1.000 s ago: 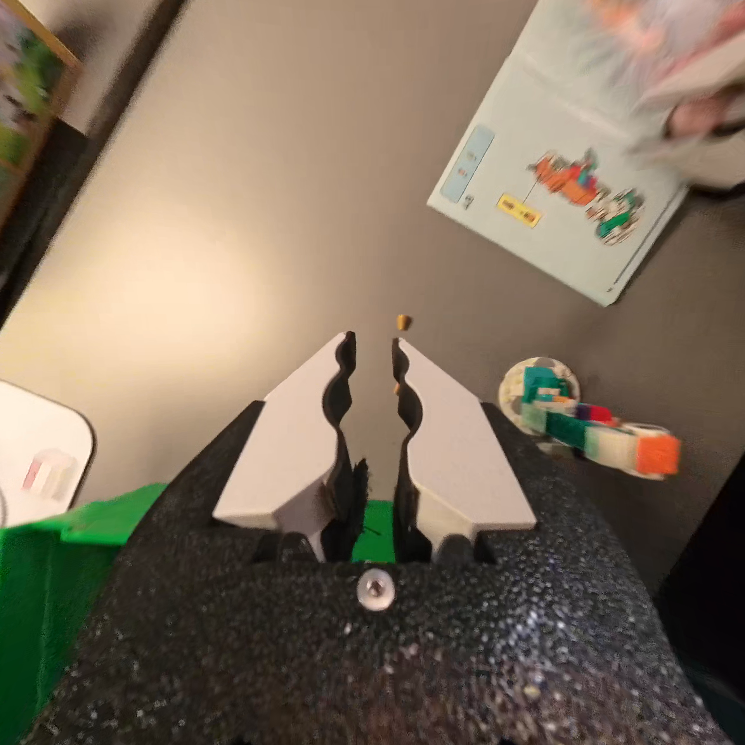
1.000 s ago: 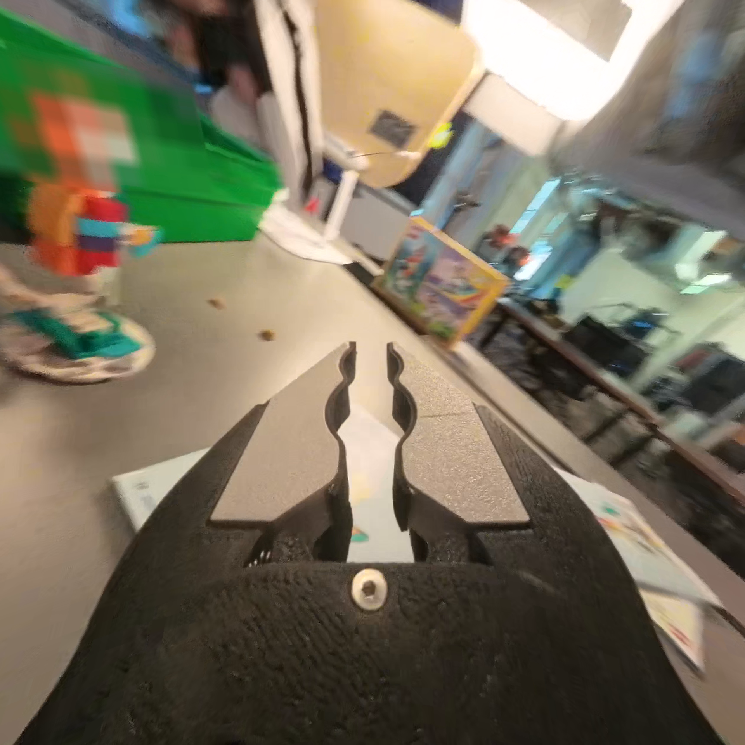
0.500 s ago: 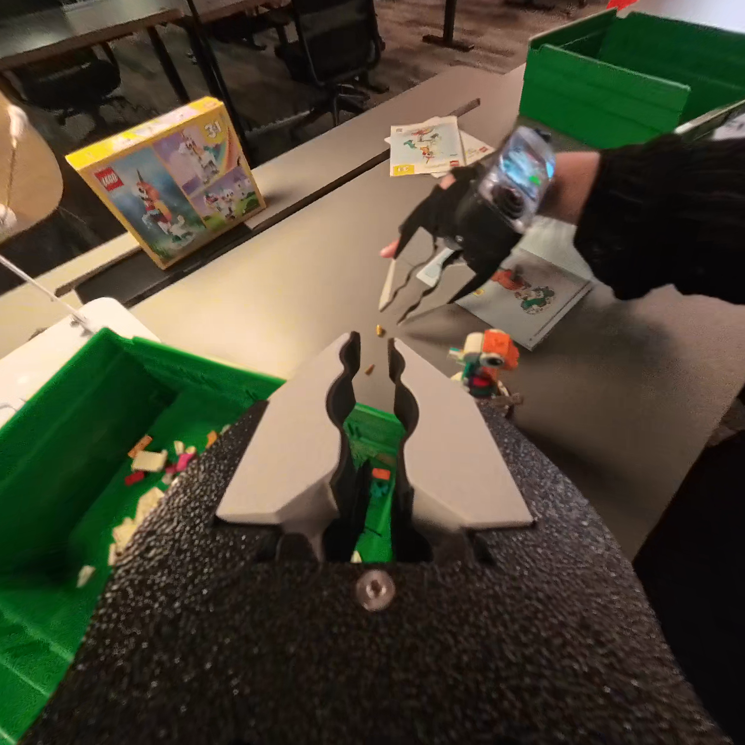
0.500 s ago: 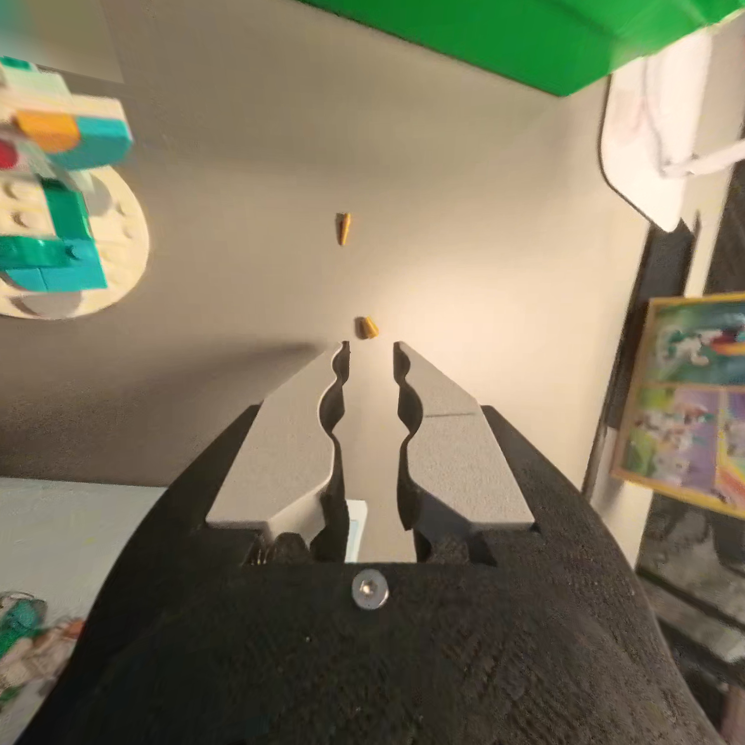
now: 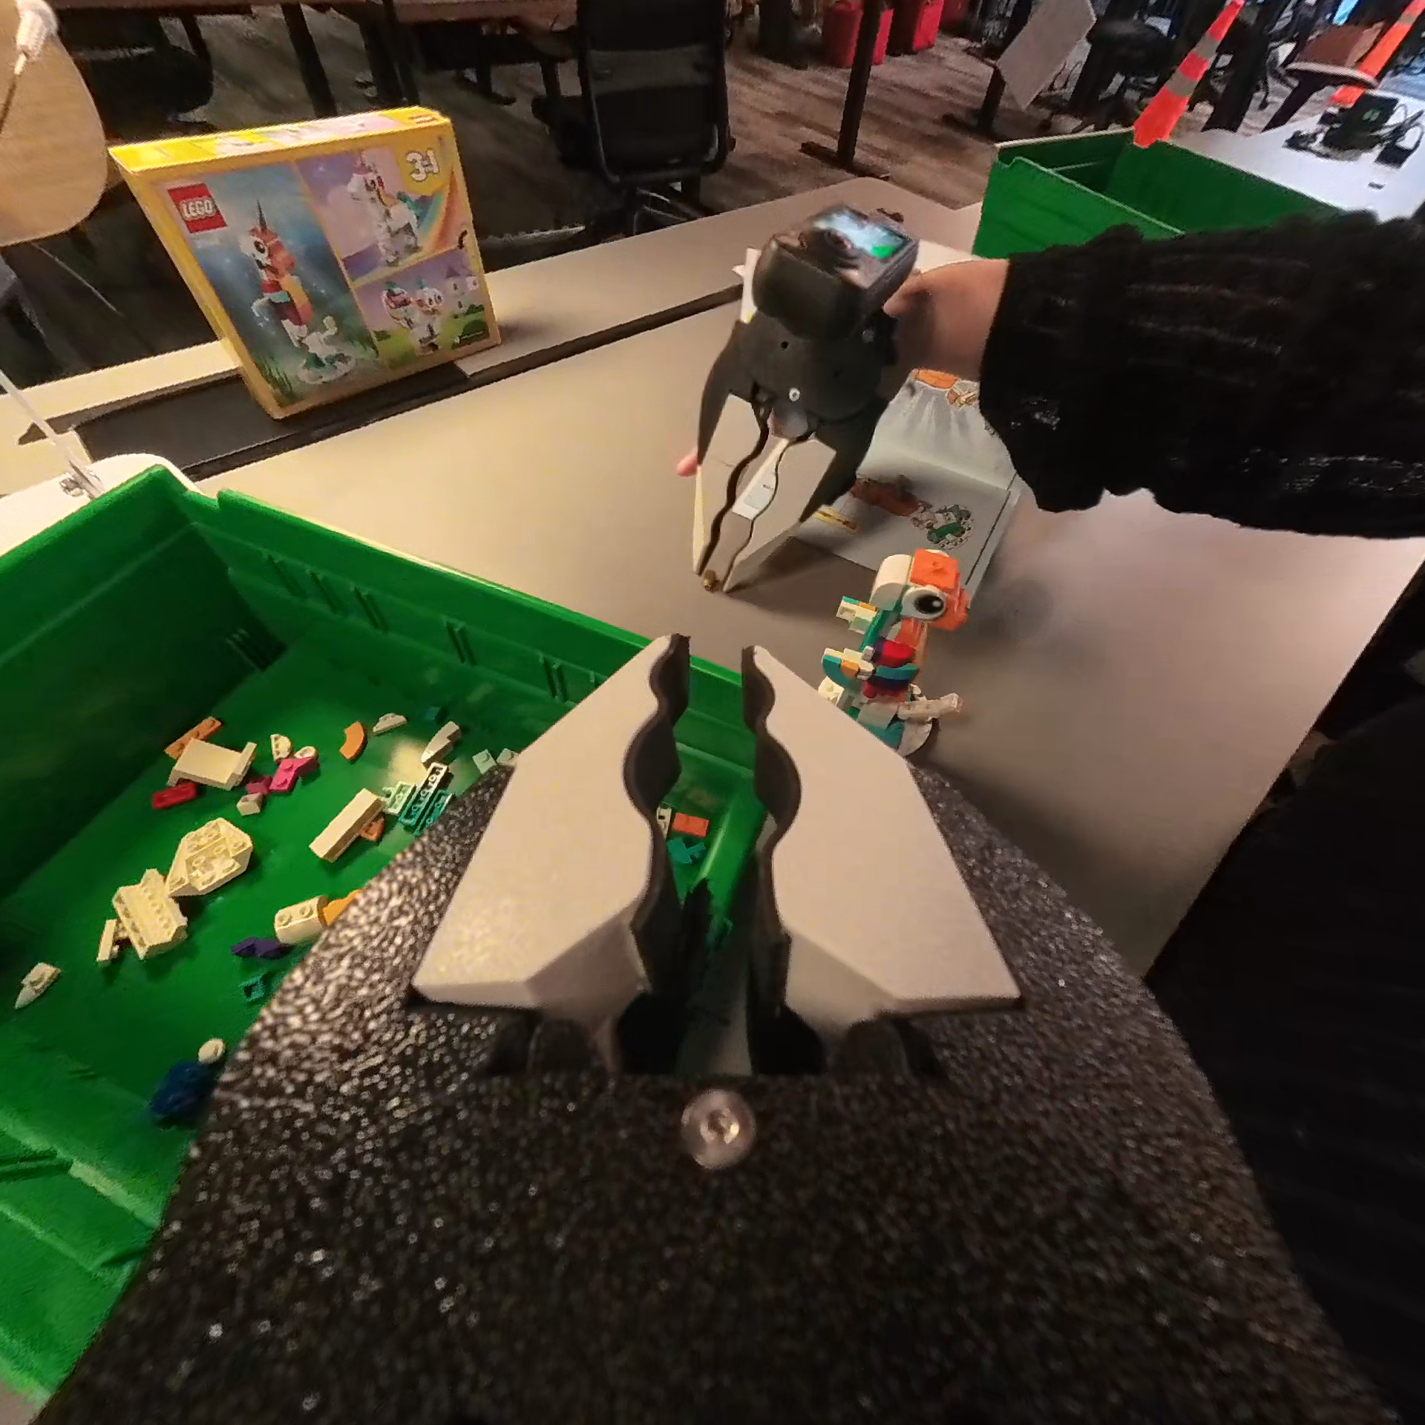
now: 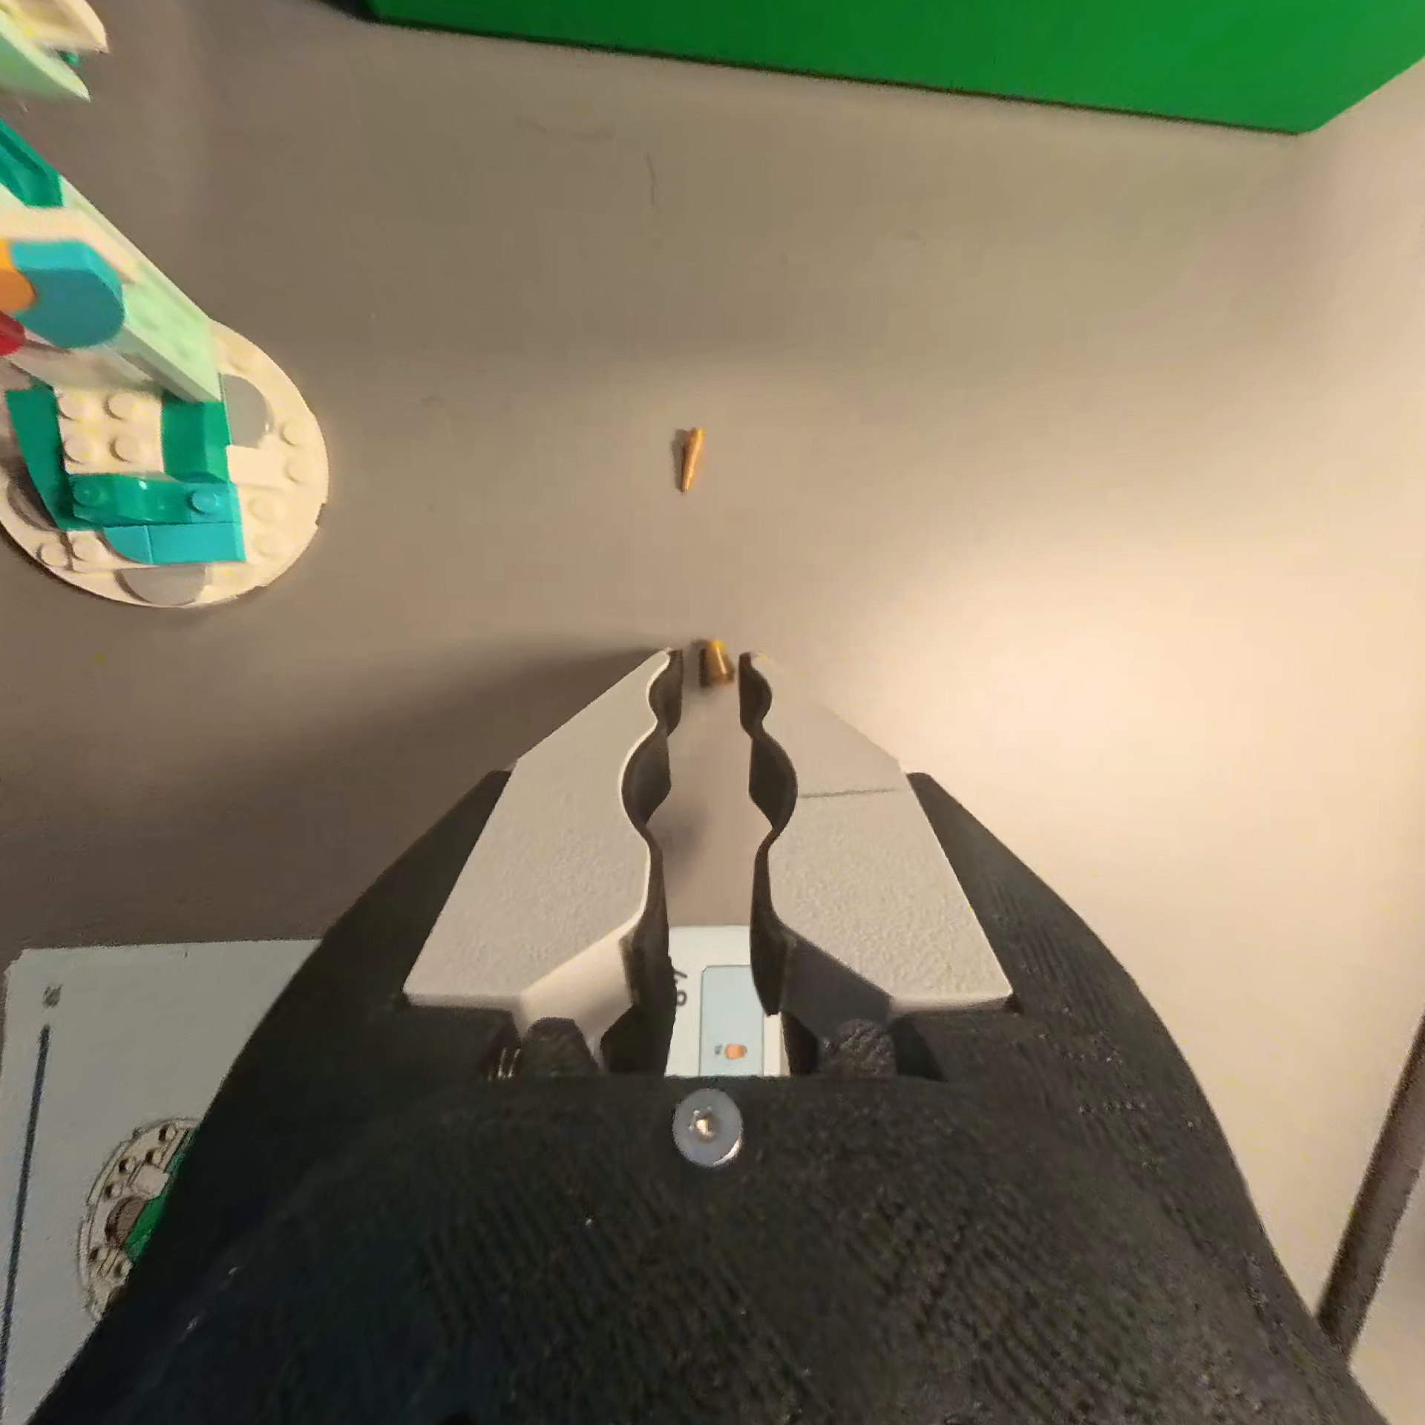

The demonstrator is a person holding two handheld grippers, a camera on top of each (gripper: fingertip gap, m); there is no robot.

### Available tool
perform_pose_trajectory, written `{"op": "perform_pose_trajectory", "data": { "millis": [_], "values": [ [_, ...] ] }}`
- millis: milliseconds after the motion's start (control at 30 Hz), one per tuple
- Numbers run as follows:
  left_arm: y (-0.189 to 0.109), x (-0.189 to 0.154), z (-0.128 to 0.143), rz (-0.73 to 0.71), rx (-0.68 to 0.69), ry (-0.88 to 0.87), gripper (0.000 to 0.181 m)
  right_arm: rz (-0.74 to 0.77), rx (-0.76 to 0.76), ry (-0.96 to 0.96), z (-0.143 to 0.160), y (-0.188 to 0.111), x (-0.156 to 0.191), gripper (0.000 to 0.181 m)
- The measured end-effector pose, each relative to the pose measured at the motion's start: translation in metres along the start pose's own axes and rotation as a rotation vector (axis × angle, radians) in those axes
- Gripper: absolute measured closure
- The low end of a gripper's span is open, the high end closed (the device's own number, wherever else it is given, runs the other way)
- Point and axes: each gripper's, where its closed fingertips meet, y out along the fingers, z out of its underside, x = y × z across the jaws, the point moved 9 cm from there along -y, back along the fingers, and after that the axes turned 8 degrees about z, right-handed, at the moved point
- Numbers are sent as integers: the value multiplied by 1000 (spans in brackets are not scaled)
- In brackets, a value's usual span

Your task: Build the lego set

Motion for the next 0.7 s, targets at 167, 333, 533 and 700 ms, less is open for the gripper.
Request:
{"op": "perform_pose_trajectory", "data": {
  "millis": [167, 333, 533, 700],
  "values": [
    [10, 1, -7, 24, 15, 26, 170, 31, -33, 27, 3, 0, 4, 176],
    [26, -1, -19, 45, 44, 66, 169, 88, -48, 58, 10, -5, 7, 176],
    [57, -2, -36, 76, 200, 192, 169, 282, -160, 203, 51, -53, 14, 176],
    [108, 4, -53, 164, 505, 329, 172, 521, -256, 412, 100, -112, 26, 177]
  ]
}}
